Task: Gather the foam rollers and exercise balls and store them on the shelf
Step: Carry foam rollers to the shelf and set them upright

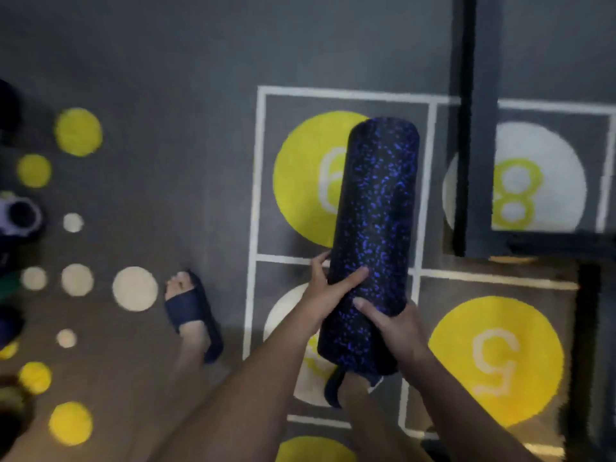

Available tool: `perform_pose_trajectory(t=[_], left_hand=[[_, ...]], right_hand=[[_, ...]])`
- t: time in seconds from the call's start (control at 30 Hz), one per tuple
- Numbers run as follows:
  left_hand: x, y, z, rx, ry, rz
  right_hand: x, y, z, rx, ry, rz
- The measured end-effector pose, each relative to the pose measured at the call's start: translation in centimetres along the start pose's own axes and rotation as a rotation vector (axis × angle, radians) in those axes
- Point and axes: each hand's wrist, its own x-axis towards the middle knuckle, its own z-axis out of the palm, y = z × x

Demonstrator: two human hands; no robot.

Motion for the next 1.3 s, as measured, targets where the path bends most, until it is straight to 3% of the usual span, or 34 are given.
perform_pose_trajectory(t=[0.17,0.33,0.5,0.67,0.9,1.13,1.3], left_hand=[[-11.4,11.2,-12.4,-0.149,0.084,0.127],[-20.6,17.9,-29.4,-0.476,0.276,0.317],[-25.1,17.6,-50.4,-0.752,0.519,0.405],[-28.2,16.0,-66.8,-0.833,0.666,0.431],[-23.8,21.7,-77.6,-0.835,0.728,0.382],[-11.5,30.2,-86.2,-0.779,0.782,0.231],[-4.1,34.0,-91.2,-1.000,0.786,0.220]], right_hand=[[-11.0,-17.4,9.0,-0.196,-0.123,-0.098],[-18.6,-31.6,25.2,-0.467,-0.314,-0.347],[-22.7,-37.1,47.5,-0.700,-0.549,-0.509],[-26.9,-40.2,66.1,-0.835,-0.773,-0.425],[-23.4,-47.7,79.5,-0.933,-0.708,-0.475],[-12.0,-56.4,92.5,-1.117,-0.634,-0.581],[-5.0,-60.2,100.5,-1.288,-0.587,-0.702]])
